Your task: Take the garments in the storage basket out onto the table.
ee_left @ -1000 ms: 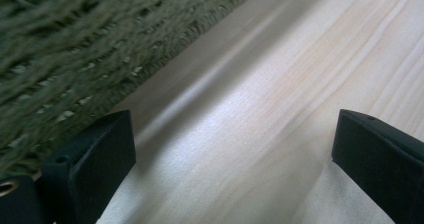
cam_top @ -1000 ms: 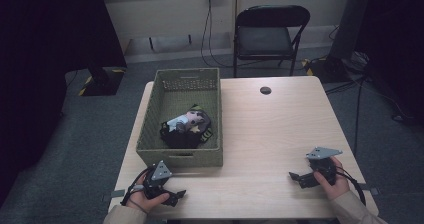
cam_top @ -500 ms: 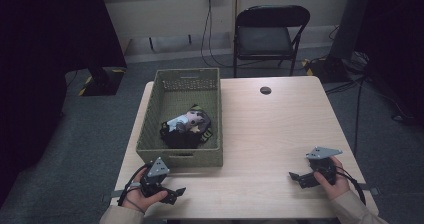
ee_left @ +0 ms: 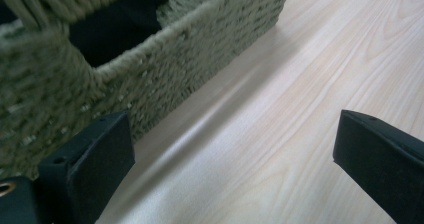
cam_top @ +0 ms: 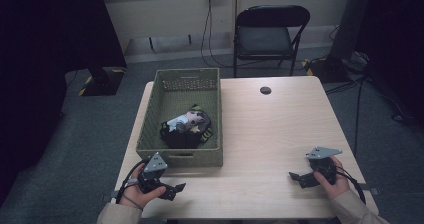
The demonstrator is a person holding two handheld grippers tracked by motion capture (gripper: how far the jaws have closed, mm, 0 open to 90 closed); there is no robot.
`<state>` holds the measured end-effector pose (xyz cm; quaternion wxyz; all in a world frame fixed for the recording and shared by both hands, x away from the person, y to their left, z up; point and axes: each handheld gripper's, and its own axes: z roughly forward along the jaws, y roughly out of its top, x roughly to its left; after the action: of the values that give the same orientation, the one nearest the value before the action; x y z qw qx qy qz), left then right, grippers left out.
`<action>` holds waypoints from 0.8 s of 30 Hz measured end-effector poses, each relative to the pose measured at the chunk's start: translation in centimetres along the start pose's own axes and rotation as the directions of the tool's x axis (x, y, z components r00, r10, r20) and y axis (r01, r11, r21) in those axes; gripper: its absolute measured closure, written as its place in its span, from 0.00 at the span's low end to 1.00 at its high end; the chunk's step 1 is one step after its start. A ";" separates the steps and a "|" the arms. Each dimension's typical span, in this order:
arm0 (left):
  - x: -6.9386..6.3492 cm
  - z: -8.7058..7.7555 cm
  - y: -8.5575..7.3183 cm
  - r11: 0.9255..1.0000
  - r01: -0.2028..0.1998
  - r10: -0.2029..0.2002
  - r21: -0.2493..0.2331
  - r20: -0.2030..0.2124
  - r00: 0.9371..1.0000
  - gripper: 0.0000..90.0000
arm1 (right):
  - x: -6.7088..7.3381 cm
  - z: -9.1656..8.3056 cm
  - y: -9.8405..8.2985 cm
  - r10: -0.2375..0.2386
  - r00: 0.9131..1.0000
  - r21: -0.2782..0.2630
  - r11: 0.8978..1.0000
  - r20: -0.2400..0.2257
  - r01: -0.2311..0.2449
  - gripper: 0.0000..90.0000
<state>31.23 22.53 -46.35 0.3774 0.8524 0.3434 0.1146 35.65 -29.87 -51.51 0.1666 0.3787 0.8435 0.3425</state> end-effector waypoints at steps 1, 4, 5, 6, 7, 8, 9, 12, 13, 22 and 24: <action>-0.1 -0.1 0.1 1.000 0.000 0.000 -0.003 0.000 1.000 0.03 | 0.0 0.0 0.0 0.000 1.000 0.000 1.000 0.000 0.000 0.00; -0.2 -0.3 0.4 1.000 -0.001 0.001 -0.010 0.009 1.000 0.03 | 0.0 0.0 0.0 0.000 1.000 0.000 1.000 0.000 0.000 0.00; -0.2 -0.3 0.5 1.000 -0.004 0.004 -0.011 0.010 1.000 0.03 | 0.0 0.0 0.0 0.000 1.000 0.000 1.000 0.000 0.000 0.00; -0.2 -0.4 0.6 1.000 -0.006 0.006 -0.015 0.012 1.000 0.03 | 0.0 0.0 0.0 0.000 1.000 0.000 1.000 0.000 0.000 0.00; -0.2 -0.4 0.7 1.000 -0.008 0.008 -0.014 0.016 1.000 0.03 | 0.0 0.0 0.0 0.000 1.000 0.000 1.000 0.000 0.000 0.00; -0.2 -0.5 0.8 1.000 -0.010 0.011 -0.012 0.016 1.000 0.03 | 0.0 0.0 0.0 0.000 1.000 0.000 1.000 0.000 0.000 0.00; -0.2 -0.5 0.8 1.000 -0.009 0.009 -0.011 0.014 1.000 0.03 | 0.0 0.0 0.0 0.000 1.000 0.000 1.000 0.000 0.000 0.00; -0.2 -0.6 1.1 1.000 -0.014 0.015 -0.007 0.018 1.000 0.03 | 0.0 0.0 0.0 0.000 1.000 0.000 1.000 0.000 0.000 0.00; -0.2 -0.6 1.3 1.000 -0.017 0.017 -0.008 0.021 1.000 0.03 | 0.0 0.0 0.0 0.000 1.000 0.000 1.000 0.000 0.000 0.00; 0.1 -1.8 2.7 1.000 -0.018 0.018 -0.019 0.015 1.000 0.02 | 0.0 0.0 0.0 -0.001 1.000 0.001 1.000 -0.002 0.001 0.00; 0.2 -2.1 3.1 0.999 -0.021 0.021 -0.028 0.012 1.000 0.02 | 0.0 0.0 0.0 -0.001 1.000 0.001 1.000 -0.002 0.001 0.00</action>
<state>31.94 22.34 -42.62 0.3901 0.8512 0.3306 0.1182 35.66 -29.87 -51.50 0.1660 0.3779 0.8440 0.3425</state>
